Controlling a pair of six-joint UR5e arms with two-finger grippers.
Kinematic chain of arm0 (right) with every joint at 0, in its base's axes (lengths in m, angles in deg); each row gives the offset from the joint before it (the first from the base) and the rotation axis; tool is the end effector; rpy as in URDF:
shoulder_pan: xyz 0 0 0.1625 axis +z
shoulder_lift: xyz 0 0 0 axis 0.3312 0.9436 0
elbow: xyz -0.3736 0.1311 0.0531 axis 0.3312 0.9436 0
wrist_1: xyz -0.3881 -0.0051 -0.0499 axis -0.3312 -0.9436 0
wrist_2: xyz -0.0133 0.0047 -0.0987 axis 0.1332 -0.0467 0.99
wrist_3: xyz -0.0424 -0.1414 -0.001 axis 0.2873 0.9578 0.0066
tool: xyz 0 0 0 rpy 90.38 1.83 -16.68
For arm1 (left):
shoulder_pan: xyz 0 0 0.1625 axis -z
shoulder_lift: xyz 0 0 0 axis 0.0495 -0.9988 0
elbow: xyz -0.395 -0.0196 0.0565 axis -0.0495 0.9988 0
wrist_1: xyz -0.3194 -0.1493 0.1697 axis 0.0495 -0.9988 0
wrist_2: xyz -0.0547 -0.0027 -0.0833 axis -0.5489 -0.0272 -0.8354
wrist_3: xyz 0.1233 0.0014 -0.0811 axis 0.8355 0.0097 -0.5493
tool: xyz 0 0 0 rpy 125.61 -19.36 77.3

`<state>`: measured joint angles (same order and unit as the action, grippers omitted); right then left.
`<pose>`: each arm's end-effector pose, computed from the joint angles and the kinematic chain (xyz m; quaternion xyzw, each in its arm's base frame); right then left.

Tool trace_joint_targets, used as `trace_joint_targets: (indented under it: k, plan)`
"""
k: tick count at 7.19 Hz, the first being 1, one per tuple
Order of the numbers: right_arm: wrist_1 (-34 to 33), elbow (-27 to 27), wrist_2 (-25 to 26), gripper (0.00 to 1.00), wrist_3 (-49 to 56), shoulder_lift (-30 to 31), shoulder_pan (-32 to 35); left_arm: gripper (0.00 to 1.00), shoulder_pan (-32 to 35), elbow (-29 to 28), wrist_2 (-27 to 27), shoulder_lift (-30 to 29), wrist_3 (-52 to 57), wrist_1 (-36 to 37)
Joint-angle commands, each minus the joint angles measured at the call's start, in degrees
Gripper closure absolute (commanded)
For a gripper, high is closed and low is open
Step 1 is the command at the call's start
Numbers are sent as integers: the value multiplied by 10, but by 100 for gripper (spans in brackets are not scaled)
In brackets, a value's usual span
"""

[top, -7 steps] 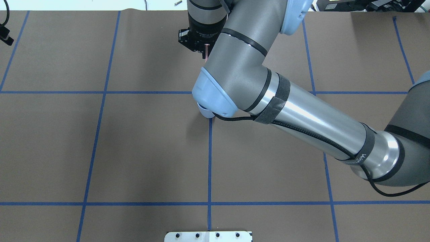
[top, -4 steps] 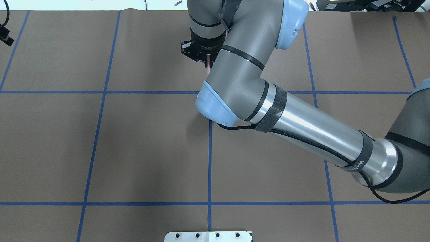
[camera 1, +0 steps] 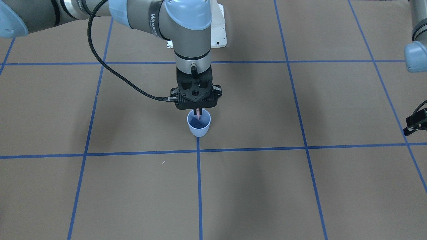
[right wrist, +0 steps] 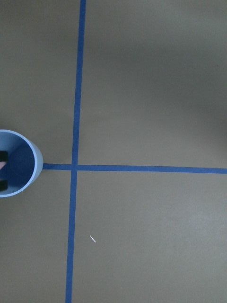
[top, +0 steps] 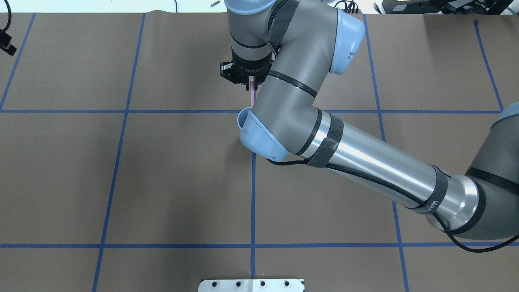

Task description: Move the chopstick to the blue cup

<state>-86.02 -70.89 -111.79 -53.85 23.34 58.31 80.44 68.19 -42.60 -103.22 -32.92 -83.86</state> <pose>-0.5064 -0.5189 0.0983 0.0789 -0.3881 0.0114 0.9182 0.0978 -0.6171 0.4897 0.0872 0.3655 0.0890 0.9225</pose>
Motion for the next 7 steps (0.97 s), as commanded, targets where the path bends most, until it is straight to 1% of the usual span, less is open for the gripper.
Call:
trace_joint_targets:
  k: [1,3,5,6,7]
  plan:
    - [15,0,0,0,4,3,-2,1,0,-1,0,0,0,0]
    - [15,-6,-4,0,6,0,10,1,0,-1,0,-1,0,2]
    - [9,-16,-21,0,4,4,36,1,4,-2,-4,-1,0,3]
    - [8,-20,-47,0,5,13,64,1,12,-7,-4,0,1,1]
    - [8,-51,-89,0,17,49,110,1,15,-7,-5,1,1,-1]
